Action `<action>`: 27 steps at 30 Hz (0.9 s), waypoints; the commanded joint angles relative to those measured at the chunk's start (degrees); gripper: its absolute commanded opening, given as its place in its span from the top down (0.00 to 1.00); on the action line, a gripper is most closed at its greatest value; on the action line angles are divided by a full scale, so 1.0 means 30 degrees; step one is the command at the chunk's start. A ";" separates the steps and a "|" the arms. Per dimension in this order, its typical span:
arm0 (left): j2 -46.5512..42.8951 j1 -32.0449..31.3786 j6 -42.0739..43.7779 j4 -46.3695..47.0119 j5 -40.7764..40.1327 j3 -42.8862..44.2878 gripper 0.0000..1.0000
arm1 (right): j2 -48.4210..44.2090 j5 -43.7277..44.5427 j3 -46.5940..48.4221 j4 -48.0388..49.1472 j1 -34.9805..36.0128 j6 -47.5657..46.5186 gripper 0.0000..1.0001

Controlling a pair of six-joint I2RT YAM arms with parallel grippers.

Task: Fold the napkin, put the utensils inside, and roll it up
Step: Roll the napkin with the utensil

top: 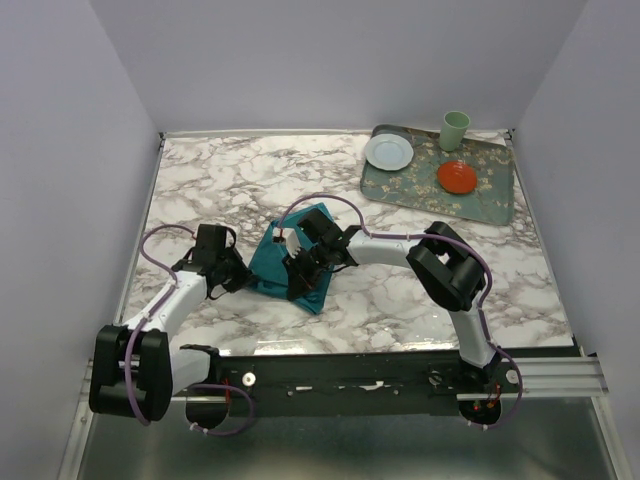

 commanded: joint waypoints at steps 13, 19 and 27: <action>-0.1214 -0.0507 0.0481 -0.1257 -0.2402 0.0666 0.96 | 0.0845 0.1072 -0.0423 -0.1848 -0.0001 -0.0716 0.95; -0.1826 -0.0478 0.0246 -0.1843 -0.2165 0.0754 0.91 | 0.0817 0.1101 -0.0365 -0.1936 -0.0001 -0.0746 0.95; -0.2036 -0.0507 0.0128 -0.1847 -0.1992 0.0725 0.96 | 0.0817 0.1101 -0.0335 -0.1966 -0.0001 -0.0804 0.95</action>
